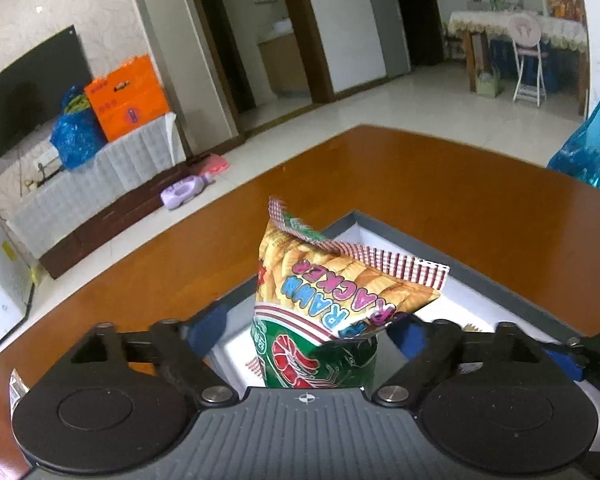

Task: Organize snacks
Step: 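Carry both snacks over the white box and open both tools to drop them, then move both open tools back to the snack pile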

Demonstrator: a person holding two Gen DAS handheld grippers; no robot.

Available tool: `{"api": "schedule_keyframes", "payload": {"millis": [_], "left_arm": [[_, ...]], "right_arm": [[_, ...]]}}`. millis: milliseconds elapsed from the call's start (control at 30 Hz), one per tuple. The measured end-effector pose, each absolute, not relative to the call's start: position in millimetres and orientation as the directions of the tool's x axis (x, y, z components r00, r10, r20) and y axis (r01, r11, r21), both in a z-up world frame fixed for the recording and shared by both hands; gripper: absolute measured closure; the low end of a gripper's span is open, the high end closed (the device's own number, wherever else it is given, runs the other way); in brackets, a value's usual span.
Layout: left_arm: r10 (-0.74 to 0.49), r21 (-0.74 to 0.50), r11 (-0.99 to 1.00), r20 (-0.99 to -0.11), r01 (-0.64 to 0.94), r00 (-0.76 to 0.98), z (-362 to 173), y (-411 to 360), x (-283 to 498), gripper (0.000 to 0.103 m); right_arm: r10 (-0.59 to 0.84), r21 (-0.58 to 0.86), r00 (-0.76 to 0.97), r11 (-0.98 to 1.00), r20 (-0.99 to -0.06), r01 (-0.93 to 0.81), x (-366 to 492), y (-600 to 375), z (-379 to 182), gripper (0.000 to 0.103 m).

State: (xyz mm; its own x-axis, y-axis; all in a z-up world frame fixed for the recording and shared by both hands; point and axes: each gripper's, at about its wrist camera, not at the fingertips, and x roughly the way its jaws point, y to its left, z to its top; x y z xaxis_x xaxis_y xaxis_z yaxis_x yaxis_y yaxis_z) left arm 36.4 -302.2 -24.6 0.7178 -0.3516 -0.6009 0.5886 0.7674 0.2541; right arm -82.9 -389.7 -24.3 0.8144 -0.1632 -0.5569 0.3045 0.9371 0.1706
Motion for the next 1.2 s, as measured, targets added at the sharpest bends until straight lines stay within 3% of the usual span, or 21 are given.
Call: {"api": "schedule_keyframes", "payload": {"millis": [300,367,433,600,700,1033,1200], "left_arm": [[-0.455,0.140,0.773,-0.559,0.619,0.693,-5,-285,26,0.004],[-0.489,0.095,0.781,-0.522,0.617,0.699,6,-275,21,0.001],[-0.512,0.051,0.791,-0.488,0.609,0.706,17,-266,16,0.000],[-0.552,-0.029,0.800,-0.426,0.599,0.716,41,-237,3,0.000],[-0.550,-0.029,0.806,-0.410,0.592,0.728,49,-220,-4,0.000],[-0.443,-0.048,0.883,-0.415,0.467,0.795,45,-157,-11,0.000],[-0.354,-0.056,0.929,-0.426,0.366,0.833,35,-116,-12,0.000]], "right_arm": [[-0.154,0.180,0.813,0.936,-0.562,0.301,-76,-394,-32,0.054],[-0.152,0.173,0.811,0.939,-0.565,0.296,-78,-395,-33,0.047],[-0.153,0.166,0.803,0.940,-0.576,0.299,-76,-392,-30,0.025],[-0.197,0.123,0.858,0.950,-0.474,0.287,-93,-376,-6,0.009],[-0.206,0.075,0.886,0.963,-0.416,0.259,-103,-363,0,0.008],[-0.261,0.020,0.897,0.958,-0.356,0.287,-118,-337,4,0.008],[-0.252,0.081,0.915,0.953,-0.314,0.291,-128,-317,10,0.008]]}}
